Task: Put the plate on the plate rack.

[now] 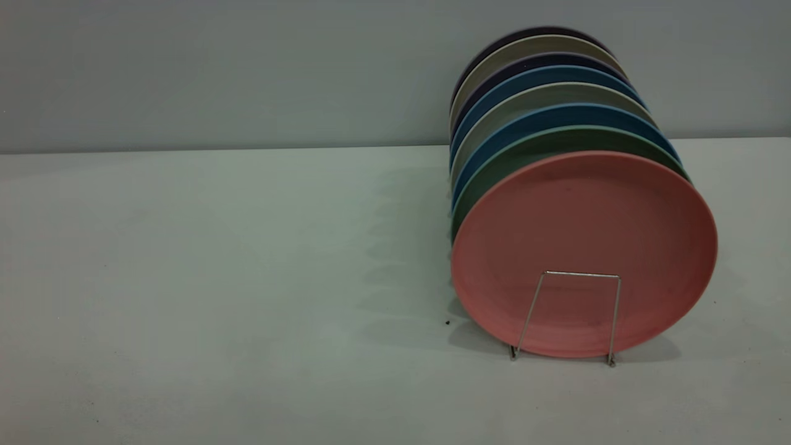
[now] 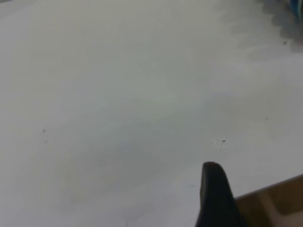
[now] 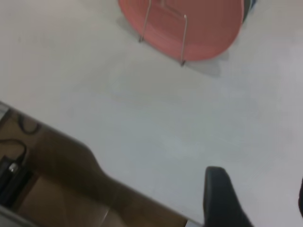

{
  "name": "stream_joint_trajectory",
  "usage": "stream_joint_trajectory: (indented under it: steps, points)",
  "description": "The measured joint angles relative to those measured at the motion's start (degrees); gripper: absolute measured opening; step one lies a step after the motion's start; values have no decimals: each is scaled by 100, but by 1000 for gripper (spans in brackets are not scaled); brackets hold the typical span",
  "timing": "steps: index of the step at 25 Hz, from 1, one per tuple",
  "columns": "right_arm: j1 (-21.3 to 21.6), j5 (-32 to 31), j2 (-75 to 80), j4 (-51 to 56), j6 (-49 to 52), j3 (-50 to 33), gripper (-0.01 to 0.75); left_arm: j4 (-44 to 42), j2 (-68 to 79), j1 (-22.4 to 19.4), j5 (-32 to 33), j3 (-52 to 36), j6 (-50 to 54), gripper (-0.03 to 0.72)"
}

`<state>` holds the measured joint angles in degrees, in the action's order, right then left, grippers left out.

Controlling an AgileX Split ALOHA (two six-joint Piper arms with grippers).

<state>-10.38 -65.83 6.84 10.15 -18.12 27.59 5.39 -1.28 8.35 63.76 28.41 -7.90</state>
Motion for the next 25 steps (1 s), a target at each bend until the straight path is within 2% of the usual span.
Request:
stream_joint_trajectory:
  steps: [10,17,25]
  points:
    - [0,-10,-772,-40,32,0,406,-14,0,0,104,-50,266,470]
    - [0,7,-783,-335,473,-1,406,-21,0,0,104,-50,424,470]
    - [0,7,-783,-361,536,-1,406,-21,0,0,104,-50,447,470]
